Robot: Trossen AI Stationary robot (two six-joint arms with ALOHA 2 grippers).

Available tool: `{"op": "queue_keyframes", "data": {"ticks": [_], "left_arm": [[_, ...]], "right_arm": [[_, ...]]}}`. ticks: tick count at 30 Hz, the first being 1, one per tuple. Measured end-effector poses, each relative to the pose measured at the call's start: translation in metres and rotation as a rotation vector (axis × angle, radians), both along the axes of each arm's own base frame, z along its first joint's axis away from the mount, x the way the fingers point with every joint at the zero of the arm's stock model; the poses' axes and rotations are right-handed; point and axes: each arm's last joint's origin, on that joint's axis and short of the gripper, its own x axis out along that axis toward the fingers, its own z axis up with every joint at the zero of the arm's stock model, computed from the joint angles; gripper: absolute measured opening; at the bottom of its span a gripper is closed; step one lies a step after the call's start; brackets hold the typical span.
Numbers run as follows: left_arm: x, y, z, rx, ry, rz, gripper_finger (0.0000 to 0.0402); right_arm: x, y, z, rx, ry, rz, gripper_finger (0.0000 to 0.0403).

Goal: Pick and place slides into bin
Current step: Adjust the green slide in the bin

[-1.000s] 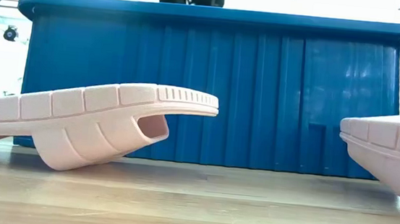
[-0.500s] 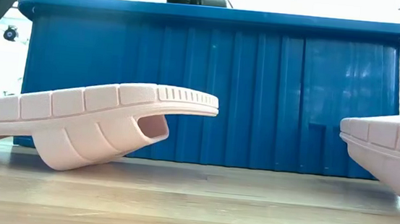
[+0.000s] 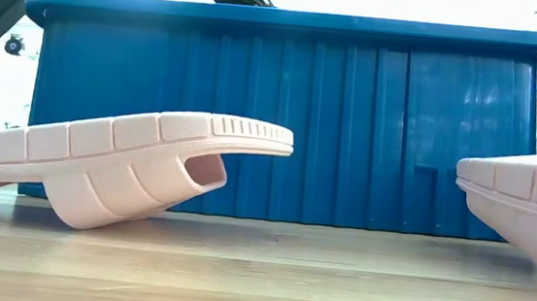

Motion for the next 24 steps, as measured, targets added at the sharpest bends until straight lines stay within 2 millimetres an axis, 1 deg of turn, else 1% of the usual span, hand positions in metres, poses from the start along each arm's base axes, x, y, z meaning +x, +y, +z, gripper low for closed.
{"op": "queue_keyframes", "data": {"ticks": [4, 9, 12, 17, 20, 24], "left_arm": [[0.005, 0.000, -0.011, -0.068, -0.001, -0.016, 0.0237], [0.006, 0.004, -0.017, 0.059, 0.062, 0.007, 0.0237], [0.008, 0.008, -0.017, 0.017, 0.019, 0.007, 0.0237], [0.010, 0.008, -0.018, 0.020, 0.004, -0.013, 0.0237], [0.010, 0.009, -0.018, -0.006, -0.003, -0.017, 0.0237], [0.007, 0.010, -0.025, -0.066, -0.002, -0.018, 0.0237]], "right_arm": [[0.000, 0.000, 0.000, 0.013, -0.003, -0.013, 0.0068], [0.000, 0.000, 0.000, 0.026, -0.006, -0.028, 0.0068], [0.000, 0.000, 0.000, 0.028, -0.007, -0.030, 0.0068], [0.000, 0.000, 0.000, 0.033, -0.008, -0.034, 0.0068], [0.000, 0.000, 0.000, 0.038, -0.007, -0.035, 0.0068], [0.000, 0.000, 0.000, 0.042, -0.007, -0.033, 0.0068]]}}
